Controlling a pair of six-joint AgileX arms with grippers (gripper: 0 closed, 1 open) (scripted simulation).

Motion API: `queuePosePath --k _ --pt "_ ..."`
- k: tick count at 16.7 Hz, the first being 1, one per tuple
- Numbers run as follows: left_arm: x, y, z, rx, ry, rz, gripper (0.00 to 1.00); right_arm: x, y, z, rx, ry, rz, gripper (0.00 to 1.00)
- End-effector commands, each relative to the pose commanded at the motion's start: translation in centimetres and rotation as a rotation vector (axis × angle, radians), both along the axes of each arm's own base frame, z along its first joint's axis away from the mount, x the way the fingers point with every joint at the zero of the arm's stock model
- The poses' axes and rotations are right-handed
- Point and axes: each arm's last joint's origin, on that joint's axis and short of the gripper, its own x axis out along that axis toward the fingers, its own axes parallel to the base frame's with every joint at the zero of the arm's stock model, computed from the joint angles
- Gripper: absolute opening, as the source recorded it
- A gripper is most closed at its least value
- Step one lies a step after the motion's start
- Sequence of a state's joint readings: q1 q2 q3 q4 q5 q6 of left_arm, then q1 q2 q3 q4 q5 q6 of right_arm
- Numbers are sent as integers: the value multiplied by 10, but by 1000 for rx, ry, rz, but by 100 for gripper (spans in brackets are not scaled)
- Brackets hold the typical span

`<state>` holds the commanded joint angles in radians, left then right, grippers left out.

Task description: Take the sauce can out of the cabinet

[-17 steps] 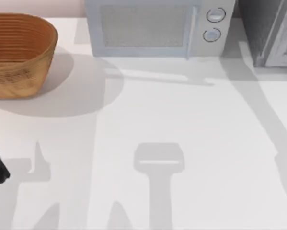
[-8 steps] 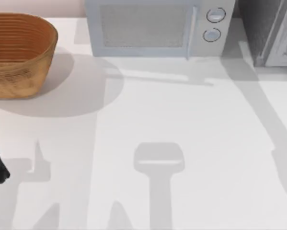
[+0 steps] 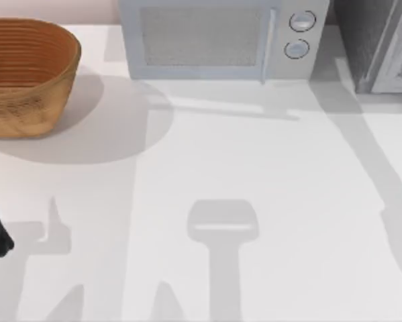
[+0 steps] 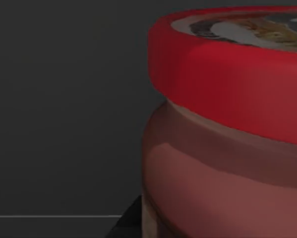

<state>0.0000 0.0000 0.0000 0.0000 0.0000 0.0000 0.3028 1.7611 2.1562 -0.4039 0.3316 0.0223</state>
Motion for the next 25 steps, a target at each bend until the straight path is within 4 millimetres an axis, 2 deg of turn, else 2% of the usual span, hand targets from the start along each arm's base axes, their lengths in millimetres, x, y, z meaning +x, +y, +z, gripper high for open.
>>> queuePosePath --k 3,4,12,14,16,19,23,25 --pt "0 0 0 0 0 0 100 0 0 0 0 0 0 2" --pt "0 0 0 0 0 0 100 0 0 0 0 0 0 0" --pt "0 0 0 0 0 0 100 0 1 0 2 0 2 0" --pt "0 0 0 0 0 0 100 -7 3 4 3 -2 3 0" --pt "0 0 0 0 0 0 100 -30 9 15 4 -3 2 0" --pt "0 0 0 0 0 0 100 -84 15 35 4 0 1 0" --pt "0 0 0 0 0 0 100 -157 8 56 2 0 1 0" --pt "0 0 0 0 0 0 100 -177 3 60 2 0 2 0"
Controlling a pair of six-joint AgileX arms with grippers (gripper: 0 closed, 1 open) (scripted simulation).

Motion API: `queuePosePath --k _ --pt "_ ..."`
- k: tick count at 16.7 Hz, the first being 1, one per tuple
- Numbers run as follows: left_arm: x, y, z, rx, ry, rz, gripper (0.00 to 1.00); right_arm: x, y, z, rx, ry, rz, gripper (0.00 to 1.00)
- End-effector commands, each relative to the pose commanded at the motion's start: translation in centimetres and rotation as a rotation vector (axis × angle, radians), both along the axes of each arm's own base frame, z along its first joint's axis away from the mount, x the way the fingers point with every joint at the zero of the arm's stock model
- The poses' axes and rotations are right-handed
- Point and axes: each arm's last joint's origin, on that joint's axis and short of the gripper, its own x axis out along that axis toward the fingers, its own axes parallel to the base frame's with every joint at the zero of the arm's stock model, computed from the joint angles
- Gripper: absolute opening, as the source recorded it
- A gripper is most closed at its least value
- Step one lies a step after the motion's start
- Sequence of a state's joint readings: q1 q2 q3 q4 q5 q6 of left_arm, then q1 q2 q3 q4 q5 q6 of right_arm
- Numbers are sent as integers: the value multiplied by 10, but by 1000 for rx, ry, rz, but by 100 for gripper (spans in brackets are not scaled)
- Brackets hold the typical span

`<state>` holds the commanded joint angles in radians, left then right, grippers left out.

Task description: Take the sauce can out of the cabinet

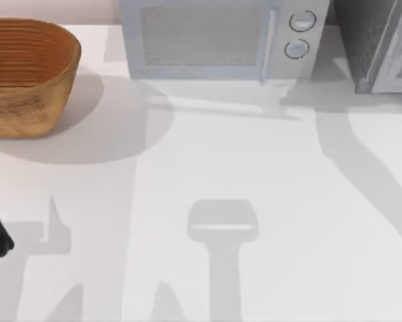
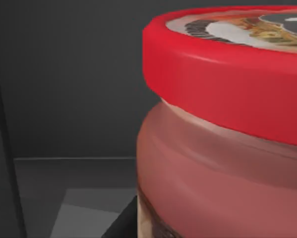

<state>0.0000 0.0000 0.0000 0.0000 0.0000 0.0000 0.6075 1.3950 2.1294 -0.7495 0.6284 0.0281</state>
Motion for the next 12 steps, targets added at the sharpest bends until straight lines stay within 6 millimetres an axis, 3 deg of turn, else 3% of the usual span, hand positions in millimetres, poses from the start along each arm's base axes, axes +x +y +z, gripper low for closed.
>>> queuePosePath --k 8,12 --pt "0 0 0 0 0 0 100 -8 -10 -2 13 -11 22 0" --pt "0 0 0 0 0 0 100 -22 -32 -26 22 -10 81 0"
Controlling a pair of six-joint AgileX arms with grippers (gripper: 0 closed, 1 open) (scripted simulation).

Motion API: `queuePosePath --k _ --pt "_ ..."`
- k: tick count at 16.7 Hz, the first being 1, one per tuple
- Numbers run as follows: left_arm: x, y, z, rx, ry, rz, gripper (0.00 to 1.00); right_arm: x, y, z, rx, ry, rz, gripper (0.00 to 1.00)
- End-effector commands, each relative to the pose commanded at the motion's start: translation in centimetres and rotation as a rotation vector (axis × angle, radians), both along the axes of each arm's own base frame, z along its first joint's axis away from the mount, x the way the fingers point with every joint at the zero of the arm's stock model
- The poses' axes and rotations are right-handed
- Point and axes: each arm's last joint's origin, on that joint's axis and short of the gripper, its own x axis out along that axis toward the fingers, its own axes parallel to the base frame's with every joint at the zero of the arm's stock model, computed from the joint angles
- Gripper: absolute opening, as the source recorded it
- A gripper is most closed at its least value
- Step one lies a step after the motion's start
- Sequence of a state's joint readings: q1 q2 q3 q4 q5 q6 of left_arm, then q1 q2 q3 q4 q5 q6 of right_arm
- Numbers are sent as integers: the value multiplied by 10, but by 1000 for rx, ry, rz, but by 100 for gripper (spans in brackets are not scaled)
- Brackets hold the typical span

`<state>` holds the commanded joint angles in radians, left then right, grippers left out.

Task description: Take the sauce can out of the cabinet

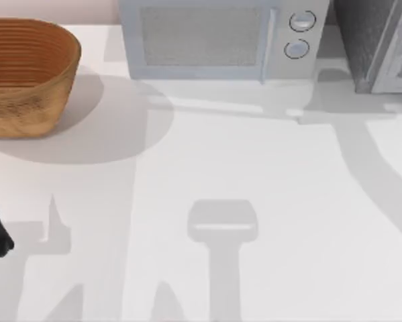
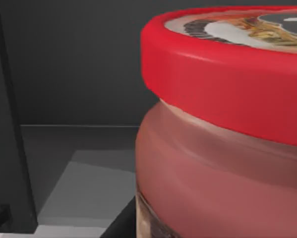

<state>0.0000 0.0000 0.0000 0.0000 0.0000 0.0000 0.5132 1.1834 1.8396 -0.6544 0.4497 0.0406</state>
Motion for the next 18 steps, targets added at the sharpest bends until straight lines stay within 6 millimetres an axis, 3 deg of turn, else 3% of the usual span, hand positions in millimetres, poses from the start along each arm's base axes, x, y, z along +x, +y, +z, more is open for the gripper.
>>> queuePosePath --k 2,5,13,16,18 --pt "0 0 0 0 0 0 100 -8 -12 -25 -4 14 28 0" --pt "0 0 0 0 0 0 100 -19 -31 -84 -15 55 55 0" --pt "0 0 0 0 0 0 100 -50 -69 -292 -21 101 19 0" --pt "0 0 0 0 0 0 100 -54 -77 -345 -22 59 -23 0" --pt "0 0 0 0 0 0 100 -55 -80 -367 -25 30 -50 0"
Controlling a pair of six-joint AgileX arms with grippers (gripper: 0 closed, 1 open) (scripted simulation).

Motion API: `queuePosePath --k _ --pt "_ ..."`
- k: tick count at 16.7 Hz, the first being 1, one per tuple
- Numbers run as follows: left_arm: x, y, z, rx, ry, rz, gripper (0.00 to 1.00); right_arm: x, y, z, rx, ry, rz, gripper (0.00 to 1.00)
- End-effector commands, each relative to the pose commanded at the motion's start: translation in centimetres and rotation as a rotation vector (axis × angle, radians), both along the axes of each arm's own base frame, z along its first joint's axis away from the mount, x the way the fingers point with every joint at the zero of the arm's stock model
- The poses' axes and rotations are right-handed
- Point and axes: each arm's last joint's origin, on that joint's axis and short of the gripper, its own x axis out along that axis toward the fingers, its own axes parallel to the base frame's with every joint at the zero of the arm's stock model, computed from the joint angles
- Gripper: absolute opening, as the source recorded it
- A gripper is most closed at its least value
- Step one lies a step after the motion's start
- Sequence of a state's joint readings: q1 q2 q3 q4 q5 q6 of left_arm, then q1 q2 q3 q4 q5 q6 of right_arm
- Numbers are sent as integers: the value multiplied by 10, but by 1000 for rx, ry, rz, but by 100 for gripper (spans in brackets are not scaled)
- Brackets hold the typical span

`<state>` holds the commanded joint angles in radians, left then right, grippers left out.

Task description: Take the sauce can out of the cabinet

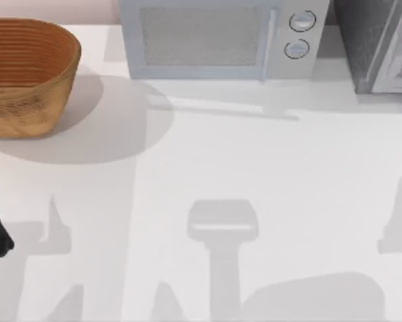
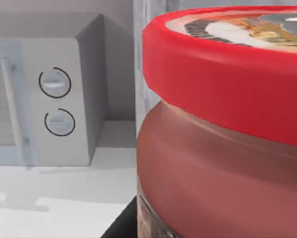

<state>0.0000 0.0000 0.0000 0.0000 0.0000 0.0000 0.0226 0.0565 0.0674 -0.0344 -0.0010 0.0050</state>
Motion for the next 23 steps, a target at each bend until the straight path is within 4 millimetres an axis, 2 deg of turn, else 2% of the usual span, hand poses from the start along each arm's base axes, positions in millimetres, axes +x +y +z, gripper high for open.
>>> queuePosePath --k 3,9,13,19,23 --pt "0 0 0 0 0 0 100 0 -2 -15 -4 -23 -23 0" --pt "0 0 0 0 0 0 100 1 -2 -16 -2 -16 -20 0" --pt "0 0 0 0 0 0 100 6 -2 -10 0 -27 25 0" --pt "0 0 0 0 0 0 100 38 -6 4 0 -45 195 0" --pt "0 0 0 0 0 0 100 71 -14 -2 -1 -43 345 0"
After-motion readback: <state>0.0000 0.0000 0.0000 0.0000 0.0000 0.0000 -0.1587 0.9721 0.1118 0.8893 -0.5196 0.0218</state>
